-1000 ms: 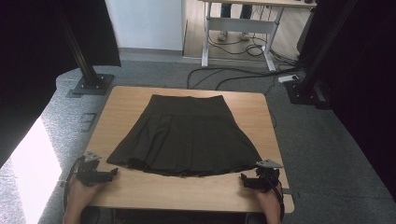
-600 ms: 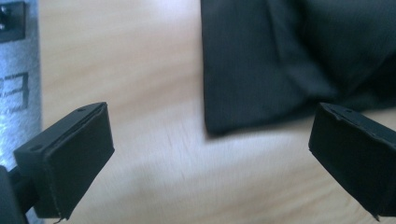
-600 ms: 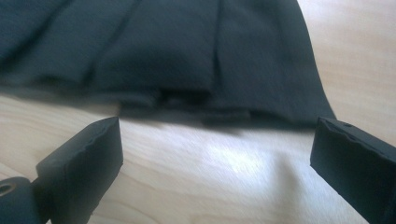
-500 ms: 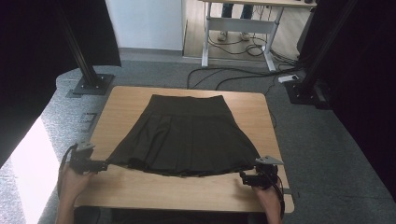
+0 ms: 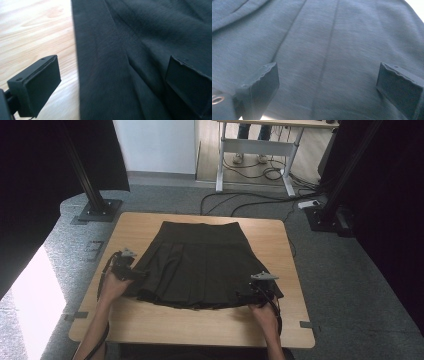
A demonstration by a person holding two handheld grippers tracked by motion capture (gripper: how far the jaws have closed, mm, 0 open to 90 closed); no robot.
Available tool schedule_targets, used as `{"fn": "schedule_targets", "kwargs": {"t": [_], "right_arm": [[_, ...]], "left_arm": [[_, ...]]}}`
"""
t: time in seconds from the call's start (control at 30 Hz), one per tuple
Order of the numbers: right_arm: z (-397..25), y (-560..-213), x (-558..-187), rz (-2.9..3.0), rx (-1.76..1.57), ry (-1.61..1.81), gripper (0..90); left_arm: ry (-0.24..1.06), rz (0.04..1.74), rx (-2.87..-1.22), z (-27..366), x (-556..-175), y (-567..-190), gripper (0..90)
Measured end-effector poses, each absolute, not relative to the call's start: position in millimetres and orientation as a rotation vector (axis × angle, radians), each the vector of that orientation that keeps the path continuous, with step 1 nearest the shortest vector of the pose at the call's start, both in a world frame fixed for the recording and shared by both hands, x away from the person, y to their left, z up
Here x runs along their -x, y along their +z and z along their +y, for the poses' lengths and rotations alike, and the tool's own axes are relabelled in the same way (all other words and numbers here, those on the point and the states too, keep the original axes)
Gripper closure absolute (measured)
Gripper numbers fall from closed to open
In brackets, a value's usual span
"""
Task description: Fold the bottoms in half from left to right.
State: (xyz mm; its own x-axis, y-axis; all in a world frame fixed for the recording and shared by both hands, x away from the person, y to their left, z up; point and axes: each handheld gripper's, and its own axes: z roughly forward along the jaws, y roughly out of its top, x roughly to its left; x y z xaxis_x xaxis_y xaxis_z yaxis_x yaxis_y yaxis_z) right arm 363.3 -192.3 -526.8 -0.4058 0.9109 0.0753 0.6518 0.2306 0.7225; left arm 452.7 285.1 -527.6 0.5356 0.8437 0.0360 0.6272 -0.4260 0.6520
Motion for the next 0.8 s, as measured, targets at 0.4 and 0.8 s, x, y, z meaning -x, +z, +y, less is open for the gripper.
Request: {"fn": "schedule_targets", "kwargs": {"t": [0.4,0.8], "right_arm": [[-151,-540,-368,2.261,-1.356,0.974,3.9],[-174,-549,-372,2.285,-1.314,0.909,0.7]], "left_arm": [[0.488,1.242,-2.158,281,-446,-543,4.6],[0.44,1.279,-2.15,269,-397,-543,4.5]]}}
